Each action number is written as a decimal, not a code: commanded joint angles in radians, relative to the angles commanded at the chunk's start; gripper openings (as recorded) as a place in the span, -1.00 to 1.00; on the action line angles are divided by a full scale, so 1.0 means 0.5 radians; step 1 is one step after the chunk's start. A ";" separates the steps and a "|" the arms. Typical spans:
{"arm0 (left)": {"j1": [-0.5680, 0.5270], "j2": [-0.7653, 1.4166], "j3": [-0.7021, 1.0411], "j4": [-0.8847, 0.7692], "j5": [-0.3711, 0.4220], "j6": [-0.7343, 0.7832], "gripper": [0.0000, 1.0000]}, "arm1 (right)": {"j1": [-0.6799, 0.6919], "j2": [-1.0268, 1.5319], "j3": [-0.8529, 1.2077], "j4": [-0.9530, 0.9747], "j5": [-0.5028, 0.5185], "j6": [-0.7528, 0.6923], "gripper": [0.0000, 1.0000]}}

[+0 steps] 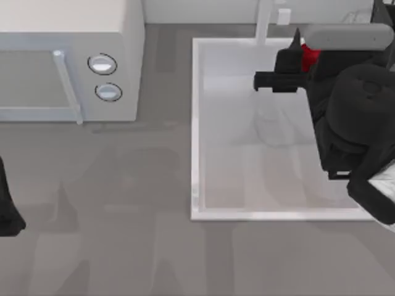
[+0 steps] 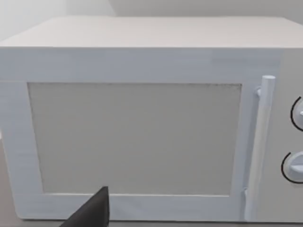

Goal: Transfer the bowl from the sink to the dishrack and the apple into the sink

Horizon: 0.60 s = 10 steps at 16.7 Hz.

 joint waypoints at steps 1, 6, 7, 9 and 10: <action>0.000 0.000 0.000 0.000 0.000 0.000 1.00 | 0.002 0.024 -0.004 0.025 -0.001 -0.001 -1.00; 0.000 0.000 0.000 0.000 0.000 0.000 1.00 | 0.013 0.427 -0.051 0.456 0.025 -0.003 -1.00; 0.000 0.000 0.000 0.000 0.000 0.000 1.00 | 0.014 0.537 -0.066 0.590 0.031 -0.004 -1.00; 0.000 0.000 0.000 0.000 0.000 0.000 1.00 | 0.015 0.754 -0.102 0.871 0.035 -0.006 -1.00; 0.000 0.000 0.000 0.000 0.000 0.000 1.00 | 0.014 0.857 -0.124 1.006 0.033 -0.007 -1.00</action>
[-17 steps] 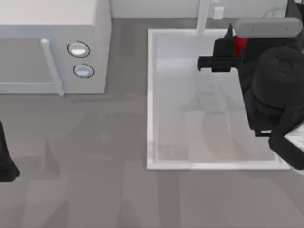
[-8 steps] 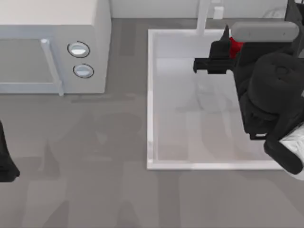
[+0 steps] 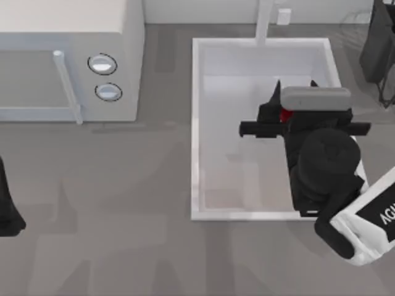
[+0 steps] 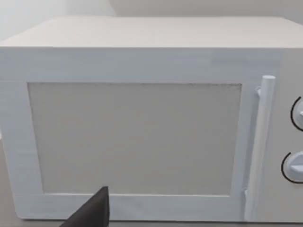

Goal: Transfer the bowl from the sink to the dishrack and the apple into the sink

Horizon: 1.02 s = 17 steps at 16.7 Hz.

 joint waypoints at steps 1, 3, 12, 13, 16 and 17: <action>0.000 0.000 0.000 0.000 0.000 0.000 1.00 | -0.002 0.097 -0.021 0.125 -0.003 -0.001 -1.00; 0.000 0.000 0.000 0.000 0.000 0.000 1.00 | -0.006 0.260 -0.058 0.320 -0.009 -0.003 -1.00; 0.000 0.000 0.000 0.000 0.000 0.000 1.00 | -0.008 0.390 -0.083 0.458 -0.010 -0.004 -0.70; 0.000 0.000 0.000 0.000 0.000 0.000 1.00 | -0.008 0.390 -0.083 0.458 -0.010 -0.004 -0.55; 0.000 0.000 0.000 0.000 0.000 0.000 1.00 | -0.008 0.390 -0.083 0.458 -0.010 -0.004 -0.10; 0.000 0.000 0.000 0.000 0.000 0.000 1.00 | -0.008 0.390 -0.083 0.458 -0.010 -0.004 0.06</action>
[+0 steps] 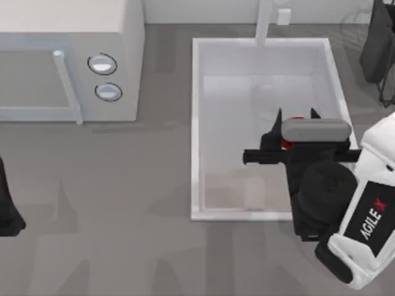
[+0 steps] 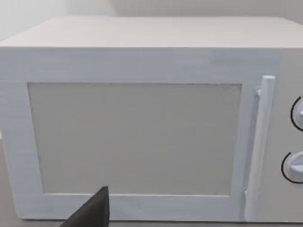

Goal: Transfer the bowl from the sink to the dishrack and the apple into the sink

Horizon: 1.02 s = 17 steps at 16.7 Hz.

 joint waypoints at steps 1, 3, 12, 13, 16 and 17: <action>0.000 0.000 0.000 0.000 0.000 0.000 1.00 | 0.000 0.000 0.000 0.000 0.000 0.000 0.21; 0.000 0.000 0.000 0.000 0.000 0.000 1.00 | 0.000 0.000 0.000 0.000 0.000 0.000 0.51; 0.000 0.000 0.000 0.000 0.000 0.000 1.00 | 0.000 0.000 0.000 0.000 0.000 0.000 1.00; 0.000 0.000 0.000 0.000 0.000 0.000 1.00 | 0.000 0.000 0.000 0.000 0.000 0.000 1.00; 0.000 0.000 0.000 0.000 0.000 0.000 1.00 | 0.000 -0.001 0.001 0.000 0.000 0.000 1.00; 0.000 0.000 0.000 0.000 0.000 0.000 1.00 | -0.007 -0.020 -0.003 -0.017 -0.005 0.004 1.00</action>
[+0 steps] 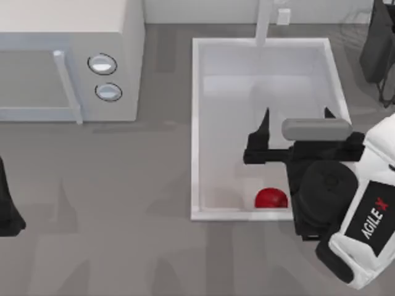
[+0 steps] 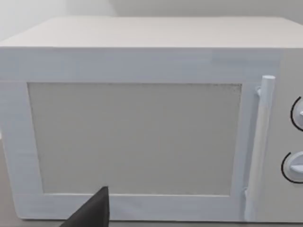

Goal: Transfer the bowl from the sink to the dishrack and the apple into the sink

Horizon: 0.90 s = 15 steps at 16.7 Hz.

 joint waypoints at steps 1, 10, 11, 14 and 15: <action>0.000 0.000 0.000 0.000 0.000 0.000 1.00 | -0.015 -0.040 -0.010 -0.035 -0.010 0.009 1.00; 0.000 0.000 0.000 0.000 0.000 0.000 1.00 | -0.471 -1.294 -0.329 -1.008 -0.268 0.119 1.00; 0.000 0.000 0.000 0.000 0.000 0.000 1.00 | -0.539 -1.515 -0.387 -1.162 -0.318 0.123 1.00; 0.000 0.000 0.000 0.000 0.000 0.000 1.00 | -0.740 -2.222 -0.577 -1.648 -0.496 0.120 1.00; 0.000 0.000 0.000 0.000 0.000 0.000 1.00 | -0.804 -2.464 -0.644 -1.813 -0.564 0.113 1.00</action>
